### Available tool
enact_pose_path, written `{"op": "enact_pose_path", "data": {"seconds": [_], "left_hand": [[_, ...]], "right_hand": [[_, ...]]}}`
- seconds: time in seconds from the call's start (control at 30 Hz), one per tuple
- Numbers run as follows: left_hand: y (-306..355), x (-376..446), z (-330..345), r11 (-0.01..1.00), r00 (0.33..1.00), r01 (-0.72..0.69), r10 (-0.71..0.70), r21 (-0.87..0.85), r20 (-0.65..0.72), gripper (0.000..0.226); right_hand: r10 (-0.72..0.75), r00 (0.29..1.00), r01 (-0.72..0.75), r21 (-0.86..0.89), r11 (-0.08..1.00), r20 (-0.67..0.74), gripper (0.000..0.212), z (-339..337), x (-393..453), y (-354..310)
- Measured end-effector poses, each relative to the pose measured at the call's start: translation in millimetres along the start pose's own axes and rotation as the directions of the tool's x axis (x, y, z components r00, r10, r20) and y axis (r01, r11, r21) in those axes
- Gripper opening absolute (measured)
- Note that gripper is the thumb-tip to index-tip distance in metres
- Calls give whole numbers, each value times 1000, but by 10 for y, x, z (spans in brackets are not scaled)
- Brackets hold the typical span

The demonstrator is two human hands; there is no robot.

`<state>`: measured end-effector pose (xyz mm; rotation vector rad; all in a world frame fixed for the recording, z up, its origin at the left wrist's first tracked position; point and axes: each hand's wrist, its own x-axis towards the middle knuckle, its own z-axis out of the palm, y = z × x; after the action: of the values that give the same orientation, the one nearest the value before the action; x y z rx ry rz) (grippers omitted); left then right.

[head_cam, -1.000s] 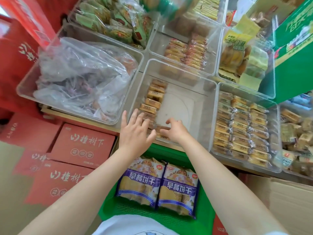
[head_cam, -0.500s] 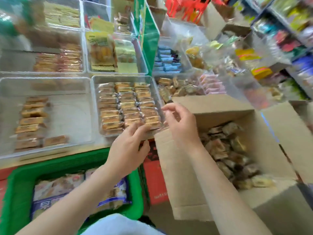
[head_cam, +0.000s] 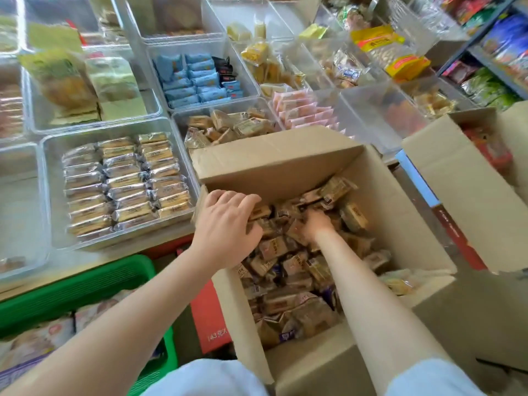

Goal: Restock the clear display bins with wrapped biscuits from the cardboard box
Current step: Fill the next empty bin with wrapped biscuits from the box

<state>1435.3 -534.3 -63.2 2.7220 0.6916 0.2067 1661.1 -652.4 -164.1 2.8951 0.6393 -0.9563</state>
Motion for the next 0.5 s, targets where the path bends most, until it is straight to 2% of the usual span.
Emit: {"op": "enact_pose_path", "data": {"seconds": [0.07, 0.1, 0.2, 0.27, 0.33, 0.4, 0.47, 0.5], "left_hand": [[21, 16, 8, 1000, 1000, 10, -11, 19, 17, 48], [32, 23, 12, 1000, 1000, 15, -15, 22, 20, 47], [51, 45, 15, 1000, 1000, 13, -13, 24, 10, 47], [56, 44, 13, 1000, 1000, 7, -7, 15, 0, 48], [57, 28, 13, 1000, 1000, 8, -9, -7, -23, 55], [53, -13, 4, 999, 998, 20, -23, -46, -51, 72], [51, -87, -52, 992, 998, 32, -39, -126, -54, 94], [37, -136, -97, 982, 998, 32, -42, -189, -47, 107]], "right_hand": [[-46, 998, 48, -94, 994, 31, 53, 148, 85, 42], [-59, 997, 62, -79, 995, 46, 56, 179, 97, 42], [-93, 990, 88, 50, 995, 106, 72, 40, 32, -18], [-195, 971, 162, 220, 962, 136, 78, -176, -78, -57], [-344, 931, 263, 432, 863, 121, 77, -434, -336, -121], [-411, 910, 274, 670, 690, 51, 71, -637, -639, -209], [-454, 890, 313, 777, 547, -39, 52, -772, -978, -367], [-461, 884, 349, 774, 529, -84, 47, -801, -1141, -480]]}}
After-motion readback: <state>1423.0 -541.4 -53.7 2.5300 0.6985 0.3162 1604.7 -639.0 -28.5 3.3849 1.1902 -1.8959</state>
